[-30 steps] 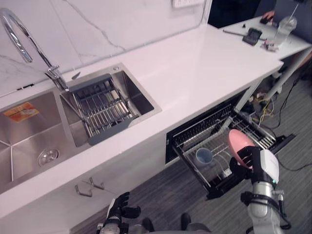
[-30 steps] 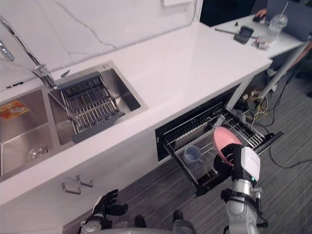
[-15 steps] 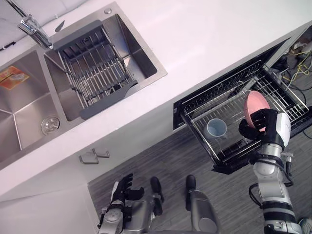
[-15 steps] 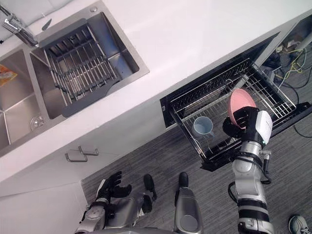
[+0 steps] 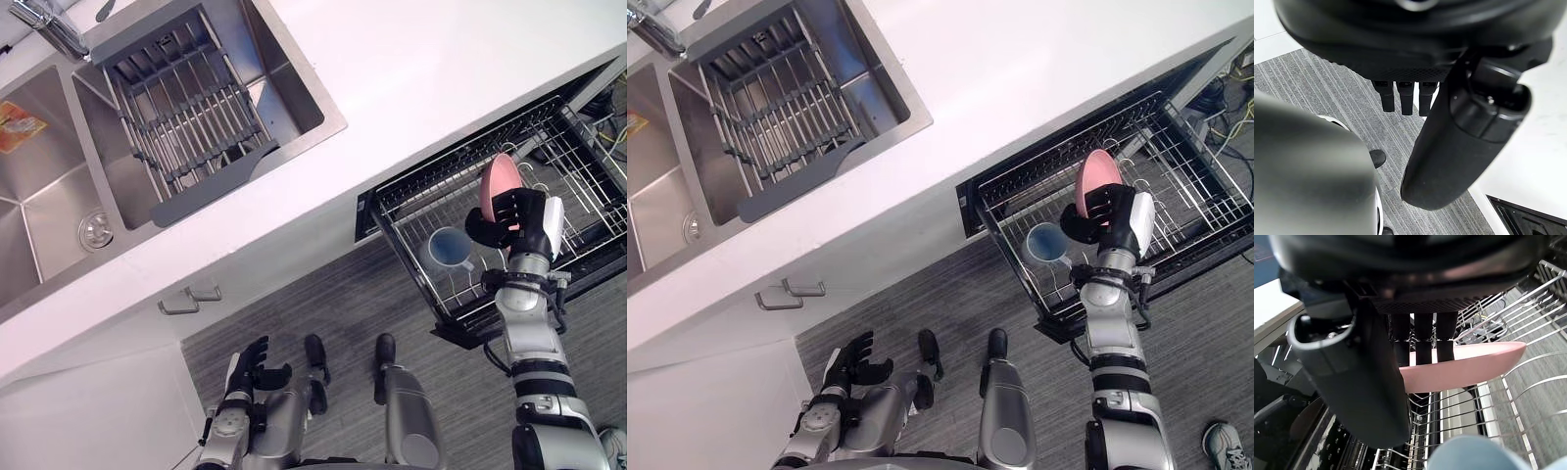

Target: Walk over to the sink, pick up the cup, carry it to the dishwasher, place the cup inside the dishwasher, then close the dishwasher door

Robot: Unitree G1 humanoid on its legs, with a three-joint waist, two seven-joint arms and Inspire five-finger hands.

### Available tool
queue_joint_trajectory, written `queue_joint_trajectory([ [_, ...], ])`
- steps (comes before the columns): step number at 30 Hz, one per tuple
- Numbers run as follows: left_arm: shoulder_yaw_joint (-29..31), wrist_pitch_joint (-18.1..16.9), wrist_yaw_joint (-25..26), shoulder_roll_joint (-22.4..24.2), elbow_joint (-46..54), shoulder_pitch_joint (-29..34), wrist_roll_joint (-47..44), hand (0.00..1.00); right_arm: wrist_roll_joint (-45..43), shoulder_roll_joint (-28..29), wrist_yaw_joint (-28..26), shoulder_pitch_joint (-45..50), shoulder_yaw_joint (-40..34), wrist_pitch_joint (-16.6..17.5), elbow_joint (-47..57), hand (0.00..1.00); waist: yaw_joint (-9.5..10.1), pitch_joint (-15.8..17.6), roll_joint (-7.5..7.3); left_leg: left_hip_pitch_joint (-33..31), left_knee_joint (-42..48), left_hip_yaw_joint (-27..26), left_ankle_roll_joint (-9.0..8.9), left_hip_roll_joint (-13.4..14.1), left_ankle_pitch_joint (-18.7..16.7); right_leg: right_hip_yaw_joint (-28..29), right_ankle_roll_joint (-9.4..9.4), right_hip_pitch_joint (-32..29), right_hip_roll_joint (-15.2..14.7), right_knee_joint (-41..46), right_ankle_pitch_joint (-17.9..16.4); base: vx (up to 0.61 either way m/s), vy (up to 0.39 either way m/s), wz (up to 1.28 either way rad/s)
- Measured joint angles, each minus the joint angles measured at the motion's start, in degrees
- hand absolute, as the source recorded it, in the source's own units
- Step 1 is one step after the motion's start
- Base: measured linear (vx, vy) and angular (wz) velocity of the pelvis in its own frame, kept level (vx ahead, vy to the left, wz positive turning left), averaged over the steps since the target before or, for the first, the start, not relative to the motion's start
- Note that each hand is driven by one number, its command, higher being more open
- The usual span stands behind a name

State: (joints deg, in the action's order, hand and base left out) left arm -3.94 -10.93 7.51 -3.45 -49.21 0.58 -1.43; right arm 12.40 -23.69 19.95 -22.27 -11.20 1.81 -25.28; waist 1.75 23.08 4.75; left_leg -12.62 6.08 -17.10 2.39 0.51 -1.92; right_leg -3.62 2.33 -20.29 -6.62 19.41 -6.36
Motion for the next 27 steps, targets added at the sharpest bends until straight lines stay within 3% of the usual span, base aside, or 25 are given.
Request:
queue_joint_trajectory([
  [2, 0.0, 0.0, 0.0, 0.0, 0.0, -0.1, -0.4, 0.9, -0.1, -0.6, -0.2, -0.7, 0.5, 0.0, -0.9, 0.3, 0.21, 0.0, 0.0, -0.2, 0.0, 0.1, 0.0, 0.0, 0.0, -0.1, 0.03, -0.1, -0.1, 0.0, 0.0, 0.01, 0.008, 0.02],
  [3, 0.0, 0.0, 0.1, 0.0, 0.0, -0.3, -0.6, 0.9, -1.0, -0.7, -0.2, -1.2, 0.5, 0.0, -1.5, 0.9, 0.33, 0.0, 0.0, -0.4, 0.1, 0.2, 0.01, -0.1, 0.0, -0.2, 0.03, -0.2, -0.1, 0.0, 0.0, 0.01, 0.014, 0.04],
  [19, 0.1, 0.0, 1.0, 0.5, 0.0, -1.6, -0.7, 0.9, -2.2, 0.9, 0.5, -1.6, -4.9, -0.5, -2.7, 0.9, 0.51, 1.4, -0.04, -0.3, 0.1, 0.5, 0.1, -0.2, 0.1, -0.5, 0.11, -0.1, -0.4, 0.4, -0.2, 0.0, 0.003, 0.01],
  [27, 0.1, 0.2, 1.0, 0.6, 0.0, -1.7, -0.7, 0.9, -1.3, 3.8, 2.1, 5.9, -5.5, -1.1, 11.7, 0.9, 0.37, 1.4, -0.09, 1.4, -0.4, 0.5, 0.09, -0.2, 0.1, -0.5, 0.12, 1.6, -0.3, -0.2, -0.2, 0.0, 0.0, 0.0],
])
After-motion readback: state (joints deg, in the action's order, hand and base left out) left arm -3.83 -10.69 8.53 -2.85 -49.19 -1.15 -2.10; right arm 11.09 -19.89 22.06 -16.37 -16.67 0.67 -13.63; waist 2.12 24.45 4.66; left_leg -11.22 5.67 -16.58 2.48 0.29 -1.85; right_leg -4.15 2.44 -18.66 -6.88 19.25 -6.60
